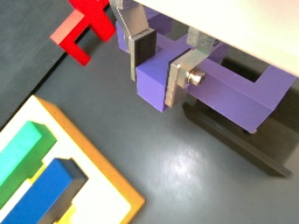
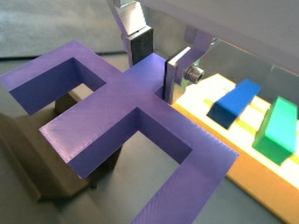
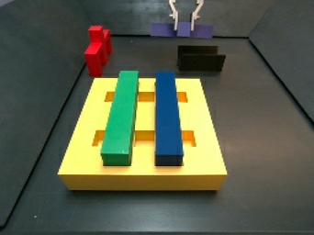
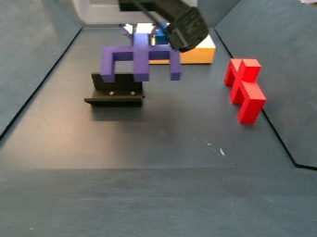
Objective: Pick up the purple object. Move up. Place the purple object on the fixture. Regrasp the purple object. Move to above the board. Insert the purple object.
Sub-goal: Place the purple object on the fixture.
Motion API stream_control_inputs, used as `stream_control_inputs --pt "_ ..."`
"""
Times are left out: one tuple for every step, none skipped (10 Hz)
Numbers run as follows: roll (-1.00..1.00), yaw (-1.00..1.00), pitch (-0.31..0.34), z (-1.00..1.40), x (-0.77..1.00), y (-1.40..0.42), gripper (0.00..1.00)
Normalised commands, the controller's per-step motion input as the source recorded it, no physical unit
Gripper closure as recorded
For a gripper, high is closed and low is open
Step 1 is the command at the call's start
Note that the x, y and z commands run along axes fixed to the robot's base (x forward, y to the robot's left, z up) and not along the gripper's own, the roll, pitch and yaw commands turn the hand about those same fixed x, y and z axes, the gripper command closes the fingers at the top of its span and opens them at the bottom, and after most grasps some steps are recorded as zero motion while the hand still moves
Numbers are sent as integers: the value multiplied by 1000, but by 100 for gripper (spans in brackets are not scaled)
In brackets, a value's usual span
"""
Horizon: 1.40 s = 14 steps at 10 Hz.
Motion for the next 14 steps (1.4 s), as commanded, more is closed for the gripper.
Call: stream_control_inputs --pt "-754 0 40 0 617 154 100" --pt "-749 0 20 0 629 154 100" --pt "-749 0 9 0 629 157 100" --pt "-714 0 0 0 637 120 100" --pt "-220 0 100 0 586 0 100" --pt "0 0 29 -160 594 0 100" --pt "94 0 91 -269 669 0 100" --pt "97 0 174 -89 780 0 100" --pt "0 0 89 -63 743 0 100" --pt "-29 0 0 -203 543 0 100" --pt "-214 -14 -46 -306 269 34 100" --pt "-257 -51 -71 -306 126 100 100" --pt "-163 -66 -54 -309 0 111 100" --pt "-209 -43 -40 -214 0 97 100"
